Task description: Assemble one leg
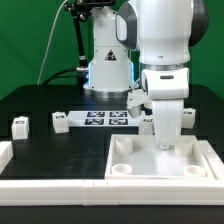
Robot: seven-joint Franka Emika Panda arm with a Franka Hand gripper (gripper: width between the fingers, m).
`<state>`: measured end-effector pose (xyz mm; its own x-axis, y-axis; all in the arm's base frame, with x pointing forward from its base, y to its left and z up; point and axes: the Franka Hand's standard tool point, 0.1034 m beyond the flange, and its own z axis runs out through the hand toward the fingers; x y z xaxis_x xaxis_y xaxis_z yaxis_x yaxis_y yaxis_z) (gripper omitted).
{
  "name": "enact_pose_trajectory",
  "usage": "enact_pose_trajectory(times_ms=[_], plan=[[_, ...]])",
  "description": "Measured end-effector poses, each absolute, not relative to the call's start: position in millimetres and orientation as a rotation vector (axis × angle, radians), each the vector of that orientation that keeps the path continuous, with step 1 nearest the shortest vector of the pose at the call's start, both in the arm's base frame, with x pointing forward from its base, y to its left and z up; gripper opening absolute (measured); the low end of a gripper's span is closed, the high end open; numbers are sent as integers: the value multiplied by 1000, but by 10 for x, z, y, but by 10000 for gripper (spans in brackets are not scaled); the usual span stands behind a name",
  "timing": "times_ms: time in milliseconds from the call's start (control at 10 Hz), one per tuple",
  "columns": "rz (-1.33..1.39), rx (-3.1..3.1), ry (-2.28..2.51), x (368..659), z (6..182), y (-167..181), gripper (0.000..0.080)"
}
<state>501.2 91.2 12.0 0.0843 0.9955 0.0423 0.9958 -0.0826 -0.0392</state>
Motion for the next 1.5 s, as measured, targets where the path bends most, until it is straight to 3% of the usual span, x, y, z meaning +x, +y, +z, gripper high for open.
enact_pose_trajectory(times_ms=[200, 300, 400, 500, 1000, 1500], plan=[[-7, -2270, -2087, 5012, 120, 910, 374], [-7, -2270, -2087, 5012, 119, 909, 374], [-7, -2271, -2087, 5012, 119, 908, 564], [-7, -2271, -2086, 5012, 119, 907, 624], [-8, -2274, -2085, 5012, 124, 904, 649], [19, -2395, -1982, 4710, 441, 972, 649]])
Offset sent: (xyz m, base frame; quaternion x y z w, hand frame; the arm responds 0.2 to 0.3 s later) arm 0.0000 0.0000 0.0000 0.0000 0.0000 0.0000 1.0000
